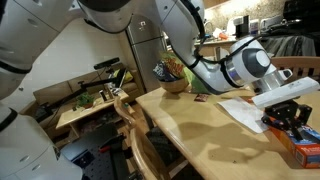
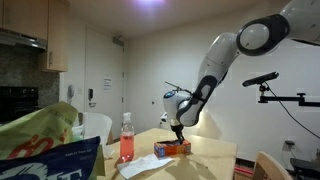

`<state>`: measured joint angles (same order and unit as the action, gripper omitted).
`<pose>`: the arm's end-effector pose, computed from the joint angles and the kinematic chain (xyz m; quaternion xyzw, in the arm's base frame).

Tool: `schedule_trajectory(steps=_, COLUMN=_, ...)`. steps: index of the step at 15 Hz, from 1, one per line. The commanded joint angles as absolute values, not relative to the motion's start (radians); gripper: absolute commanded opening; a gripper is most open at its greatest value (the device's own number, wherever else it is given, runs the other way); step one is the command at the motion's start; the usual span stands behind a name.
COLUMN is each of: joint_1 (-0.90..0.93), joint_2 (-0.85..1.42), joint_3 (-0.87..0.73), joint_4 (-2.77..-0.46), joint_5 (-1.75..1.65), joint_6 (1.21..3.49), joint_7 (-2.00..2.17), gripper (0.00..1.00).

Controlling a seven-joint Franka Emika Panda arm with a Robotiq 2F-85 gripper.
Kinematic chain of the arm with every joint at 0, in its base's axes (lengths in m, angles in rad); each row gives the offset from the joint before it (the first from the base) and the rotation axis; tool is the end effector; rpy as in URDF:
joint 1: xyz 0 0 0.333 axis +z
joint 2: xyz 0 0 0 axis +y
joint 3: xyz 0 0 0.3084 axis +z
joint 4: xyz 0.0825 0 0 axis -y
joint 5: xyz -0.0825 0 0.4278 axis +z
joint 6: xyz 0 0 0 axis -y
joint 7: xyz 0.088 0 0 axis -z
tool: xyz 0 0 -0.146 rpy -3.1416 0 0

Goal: Take a ziplock bag out of the box and put it on the table

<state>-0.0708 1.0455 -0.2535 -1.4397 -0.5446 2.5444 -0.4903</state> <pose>0.7069 -0.2222 0.0075 0.8978 0.3528 -0.0783 0.2517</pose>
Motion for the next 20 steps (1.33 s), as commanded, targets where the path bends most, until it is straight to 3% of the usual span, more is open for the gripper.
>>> schedule_trajectory(steps=1, joint_1=-0.072, joint_2=1.005, joint_3=-0.205, joint_4=-1.477, joint_5=-0.558, joint_6=2.467, joint_7=-0.551, gripper=0.0)
schedule_trajectory(steps=20, joint_1=-0.078, joint_2=0.971, joint_3=-0.185, joint_4=-1.552, joint_5=-0.641, joint_6=2.351, joint_7=-0.677, gripper=0.0)
